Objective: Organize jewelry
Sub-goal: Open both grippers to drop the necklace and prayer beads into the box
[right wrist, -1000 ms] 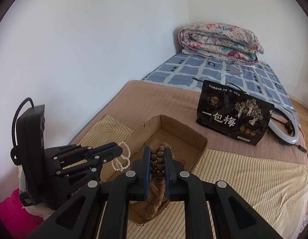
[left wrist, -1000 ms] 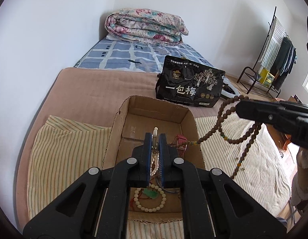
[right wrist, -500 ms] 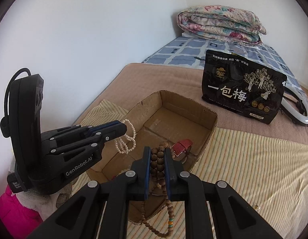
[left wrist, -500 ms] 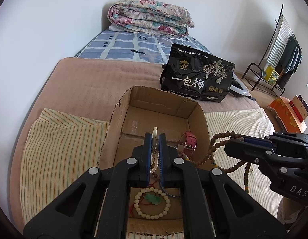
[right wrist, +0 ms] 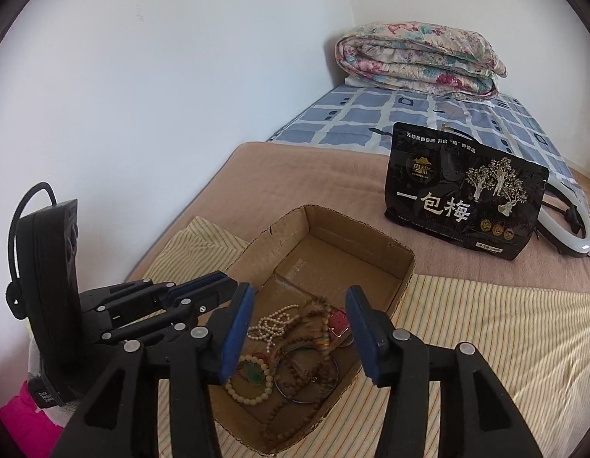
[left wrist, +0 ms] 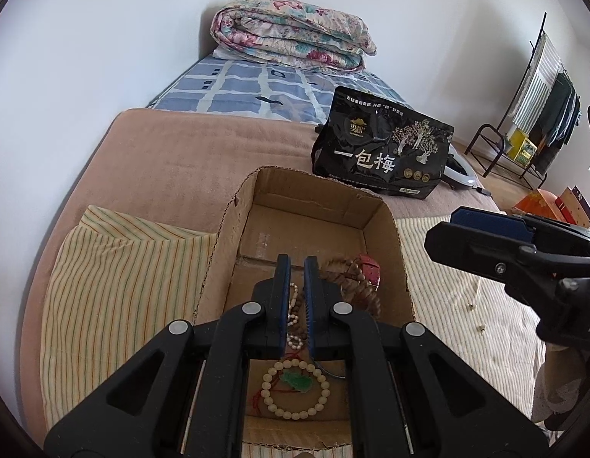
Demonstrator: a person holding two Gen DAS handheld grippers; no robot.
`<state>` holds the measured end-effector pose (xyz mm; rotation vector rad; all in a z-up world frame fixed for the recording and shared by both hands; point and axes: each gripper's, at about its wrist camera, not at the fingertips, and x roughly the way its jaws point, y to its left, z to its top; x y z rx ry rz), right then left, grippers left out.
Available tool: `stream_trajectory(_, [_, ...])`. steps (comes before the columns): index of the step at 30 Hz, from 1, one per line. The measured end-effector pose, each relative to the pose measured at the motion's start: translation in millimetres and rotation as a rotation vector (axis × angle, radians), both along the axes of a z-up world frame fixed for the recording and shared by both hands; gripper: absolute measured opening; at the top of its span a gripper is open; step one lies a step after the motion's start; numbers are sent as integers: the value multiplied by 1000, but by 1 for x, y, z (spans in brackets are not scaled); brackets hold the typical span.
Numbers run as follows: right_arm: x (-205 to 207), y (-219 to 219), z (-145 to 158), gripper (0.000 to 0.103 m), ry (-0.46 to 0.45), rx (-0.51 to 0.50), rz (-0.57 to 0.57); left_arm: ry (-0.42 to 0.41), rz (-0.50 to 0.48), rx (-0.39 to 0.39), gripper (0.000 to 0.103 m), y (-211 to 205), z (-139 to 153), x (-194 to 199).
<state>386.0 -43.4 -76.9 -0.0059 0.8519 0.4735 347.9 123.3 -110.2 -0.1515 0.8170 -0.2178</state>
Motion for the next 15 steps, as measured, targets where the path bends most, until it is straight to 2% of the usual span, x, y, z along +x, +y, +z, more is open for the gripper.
stream_trajectory(8, [-2, -21, -5, 55, 14, 11, -48, -4, 12, 11, 5, 5, 3, -6])
stream_trajectory(15, [-16, -48, 10, 69, -54, -26, -62, -22, -12, 13, 7, -4, 12, -16])
